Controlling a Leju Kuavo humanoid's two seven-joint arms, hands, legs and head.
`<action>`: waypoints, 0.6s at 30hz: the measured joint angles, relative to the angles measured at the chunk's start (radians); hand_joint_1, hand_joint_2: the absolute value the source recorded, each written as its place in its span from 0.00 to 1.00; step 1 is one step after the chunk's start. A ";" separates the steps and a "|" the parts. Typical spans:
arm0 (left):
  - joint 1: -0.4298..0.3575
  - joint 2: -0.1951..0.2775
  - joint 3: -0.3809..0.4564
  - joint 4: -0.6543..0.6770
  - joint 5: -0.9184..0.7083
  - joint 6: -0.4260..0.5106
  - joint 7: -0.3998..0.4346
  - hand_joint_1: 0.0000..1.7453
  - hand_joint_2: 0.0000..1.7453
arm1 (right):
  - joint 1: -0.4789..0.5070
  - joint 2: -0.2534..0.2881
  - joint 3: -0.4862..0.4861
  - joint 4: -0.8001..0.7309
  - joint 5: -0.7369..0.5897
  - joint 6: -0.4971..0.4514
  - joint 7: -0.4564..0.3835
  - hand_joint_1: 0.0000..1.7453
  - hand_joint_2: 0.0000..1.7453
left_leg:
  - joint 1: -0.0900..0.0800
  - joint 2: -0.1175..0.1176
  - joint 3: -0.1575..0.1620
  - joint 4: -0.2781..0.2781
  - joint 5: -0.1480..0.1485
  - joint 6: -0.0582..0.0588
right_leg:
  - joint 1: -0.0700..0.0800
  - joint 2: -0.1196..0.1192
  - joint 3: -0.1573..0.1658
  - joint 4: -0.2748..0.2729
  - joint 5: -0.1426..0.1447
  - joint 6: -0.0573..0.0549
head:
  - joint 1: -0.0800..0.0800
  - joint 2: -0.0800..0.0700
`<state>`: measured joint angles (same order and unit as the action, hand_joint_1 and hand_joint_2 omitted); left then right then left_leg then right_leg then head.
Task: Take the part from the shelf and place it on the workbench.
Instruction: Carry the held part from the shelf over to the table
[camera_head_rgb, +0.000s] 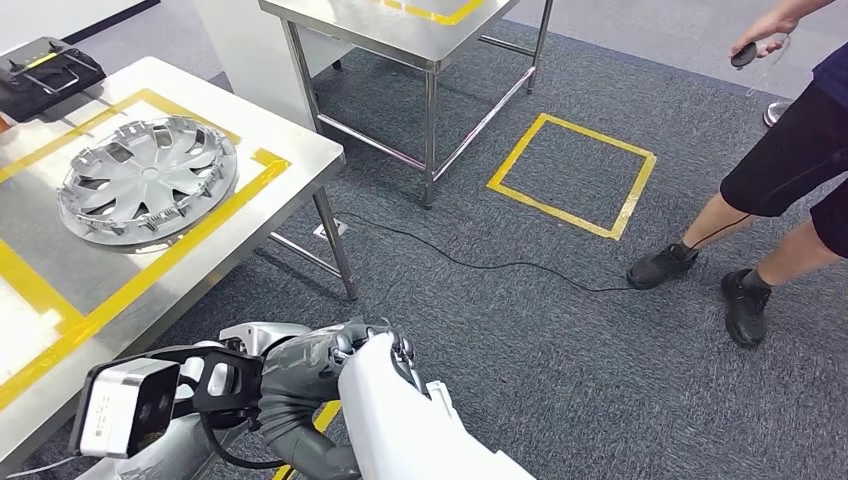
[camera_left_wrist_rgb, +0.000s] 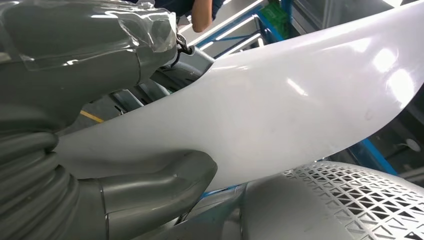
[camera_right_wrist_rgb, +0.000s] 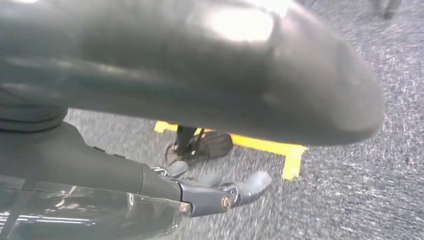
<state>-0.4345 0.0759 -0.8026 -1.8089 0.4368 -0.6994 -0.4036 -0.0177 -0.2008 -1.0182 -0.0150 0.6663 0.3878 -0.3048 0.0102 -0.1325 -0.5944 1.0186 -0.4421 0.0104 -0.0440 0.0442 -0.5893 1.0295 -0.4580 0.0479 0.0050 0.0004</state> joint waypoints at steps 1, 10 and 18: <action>-0.001 0.001 -0.002 0.000 0.003 0.001 0.004 1.00 1.00 | -0.001 0.006 -0.017 -0.004 -0.011 0.006 0.005 0.00 0.00 | 0.003 -0.005 -0.002 0.000 0.000 -0.003 | 0.001 -0.010 0.000 0.001 0.000 -0.009 | 0.000 0.000; -0.018 0.010 -0.022 -0.001 0.023 0.017 0.018 1.00 1.00 | 0.061 0.163 -0.133 -0.336 -0.062 0.238 0.311 0.00 0.00 | -0.002 0.132 -0.128 0.252 -0.093 -0.005 | 0.027 -0.113 0.011 0.000 -0.013 -0.051 | -0.007 0.000; -0.039 0.008 -0.039 -0.001 0.035 0.028 0.027 1.00 1.00 | 0.080 0.353 -0.268 -0.754 -0.006 0.354 0.422 0.00 0.00 | -0.032 0.177 0.003 -0.006 -0.006 0.046 | 0.041 -0.167 0.023 0.006 -0.034 -0.040 | -0.005 0.000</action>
<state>-0.4732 0.0836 -0.8413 -1.8100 0.4715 -0.6714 -0.3762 0.0625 0.1521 -1.2860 -0.7690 0.6603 0.7419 0.1173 -0.0219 0.0440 -0.5917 1.0130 -0.4477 0.0568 -0.0030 -0.1227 -0.5667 1.0358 -0.4921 0.0076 0.0003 0.0004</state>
